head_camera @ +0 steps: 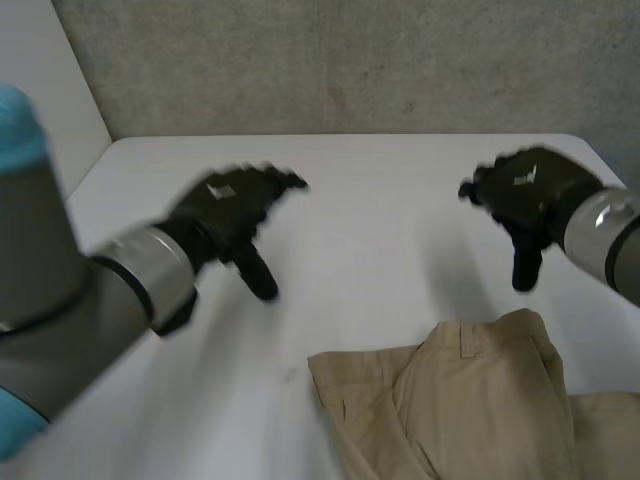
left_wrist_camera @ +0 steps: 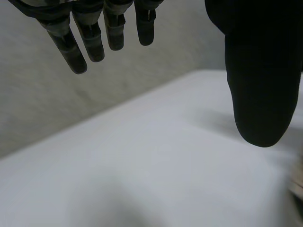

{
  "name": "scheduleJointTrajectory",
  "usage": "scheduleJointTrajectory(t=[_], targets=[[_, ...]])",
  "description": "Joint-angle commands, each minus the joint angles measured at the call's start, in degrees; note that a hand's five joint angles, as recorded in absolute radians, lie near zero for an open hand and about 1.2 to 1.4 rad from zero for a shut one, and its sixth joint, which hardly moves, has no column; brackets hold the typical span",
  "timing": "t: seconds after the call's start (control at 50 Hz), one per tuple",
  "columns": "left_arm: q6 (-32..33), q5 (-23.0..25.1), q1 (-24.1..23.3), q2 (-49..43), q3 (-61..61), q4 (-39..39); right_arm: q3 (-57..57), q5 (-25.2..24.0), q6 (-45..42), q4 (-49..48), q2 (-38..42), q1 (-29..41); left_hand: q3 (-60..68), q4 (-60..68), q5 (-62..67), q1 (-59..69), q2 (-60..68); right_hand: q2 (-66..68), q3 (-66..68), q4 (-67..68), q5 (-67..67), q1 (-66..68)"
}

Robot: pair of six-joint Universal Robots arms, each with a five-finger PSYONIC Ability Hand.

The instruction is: Fold the shorts.

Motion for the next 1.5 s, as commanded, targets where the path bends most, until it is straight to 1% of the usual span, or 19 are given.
scheduleJointTrajectory(t=[0.02,0.18,0.24,0.28,0.3,0.34,0.4,0.54,0.68,0.76,0.88,0.98,1.04,1.18,1.22,1.24,1.32,1.38,1.5], targets=[[1.01,-0.97,-8.06,-6.81,-3.33,-0.11,7.61,-0.56,-5.52,4.24,-0.01,-0.12,-0.81,-0.26,-1.20,0.42,-0.07,-0.64,-1.26,-3.24,-2.75,1.85],[1.27,-4.23,-12.72,-15.16,-4.30,0.06,15.97,-0.56,-10.71,3.63,0.07,-0.12,1.54,2.10,1.16,2.78,2.29,-0.64,-1.26,-3.24,-2.75,1.85],[1.27,-6.94,-14.39,-18.06,-3.34,1.03,16.85,-1.17,-10.71,3.45,0.77,0.32,21.82,22.37,21.43,23.05,22.56,22.57,21.95,19.97,20.46,25.06],[1.27,-9.39,-14.39,-18.33,-2.46,3.21,16.77,-2.84,-10.80,3.45,1.48,0.58,50.30,50.85,49.91,51.53,51.04,53.32,52.70,50.72,51.21,55.81],[1.27,-9.41,-14.39,-18.33,-2.46,3.23,16.42,-3.63,-10.80,3.36,1.74,0.75,50.49,51.04,50.10,51.73,51.24,63.27,62.64,60.66,61.15,65.75],[1.36,-11.94,-14.22,-17.45,-1.41,6.54,14.06,-6.17,-10.54,2.14,2.44,1.37,67.70,68.25,67.31,68.94,68.45,69.36,68.74,66.76,67.25,71.85],[1.45,-14.59,-12.82,-14.30,1.40,11.39,9.58,-7.68,-9.31,-0.41,2.71,1.81,67.80,68.35,67.41,69.03,68.54,69.36,68.74,66.76,67.25,71.85],[1.45,-15.56,-5.61,-4.45,8.08,21.31,-8.35,-7.85,10.27,-13.75,2.45,4.27,67.80,68.35,67.41,69.03,68.54,69.36,68.74,66.76,67.25,71.85],[1.36,-16.27,-1.65,5.66,11.26,33.45,-11.36,-6.10,25.76,-33.19,-3.17,4.27,67.80,68.35,67.41,69.03,68.54,69.36,68.74,66.76,67.25,71.85],[1.54,-15.83,-1.47,8.22,10.90,35.66,-10.57,-2.59,25.59,-33.29,-3.80,4.45,67.80,68.35,67.41,69.03,68.54,69.36,68.74,66.76,67.25,71.85],[1.71,-12.84,-2.26,6.03,5.55,34.96,-6.97,2.51,24.89,-31.01,-3.79,5.59,67.80,68.35,67.41,69.03,68.54,17.71,17.08,15.11,15.59,20.19],[1.71,-10.99,-3.67,1.01,3.87,34.96,-3.72,3.31,23.22,-30.12,-3.53,4.89,67.80,68.35,67.41,69.03,68.54,11.40,10.77,8.80,9.28,13.88],[1.89,-8.36,-8.76,-8.90,3.26,34.96,-0.03,3.31,21.99,-29.33,-3.62,4.54,67.80,68.35,67.41,69.03,68.54,8.87,8.25,6.27,6.76,11.36],[2.15,-5.90,-11.40,-20.96,3.52,34.96,5.95,3.04,20.58,-29.42,-3.27,4.53,66.64,67.19,66.25,67.88,67.39,3.82,3.20,1.22,1.71,6.31],[2.15,-4.68,-12.54,-23.85,3.17,34.43,7.79,3.04,19.62,-29.68,-3.09,4.53,46.26,46.82,45.88,47.50,47.01,2.81,2.19,0.21,0.70,5.30],[2.15,-4.67,-12.55,-23.86,3.17,34.43,8.41,3.04,19.26,-29.68,-3.09,4.53,46.12,46.67,45.73,47.36,46.87,2.64,2.02,0.04,0.53,5.13],[2.24,-1.33,-15.88,-24.48,1.59,31.19,10.79,2.96,16.89,-29.77,-3.09,4.53,19.26,19.81,18.87,20.50,20.01,0.46,-0.16,-2.14,-1.65,2.94],[2.24,-1.59,-16.15,-22.13,1.85,29.43,11.58,2.87,15.58,-29.68,-3.09,4.45,9.68,10.24,9.30,10.92,10.43,0.12,-0.50,-2.48,-1.99,2.61],[2.06,-2.55,-13.35,-14.47,1.24,27.66,13.07,2.25,12.76,-29.24,-2.57,4.53,7.94,8.49,7.55,9.17,8.68,-0.06,-0.68,-2.66,-2.17,2.43]])
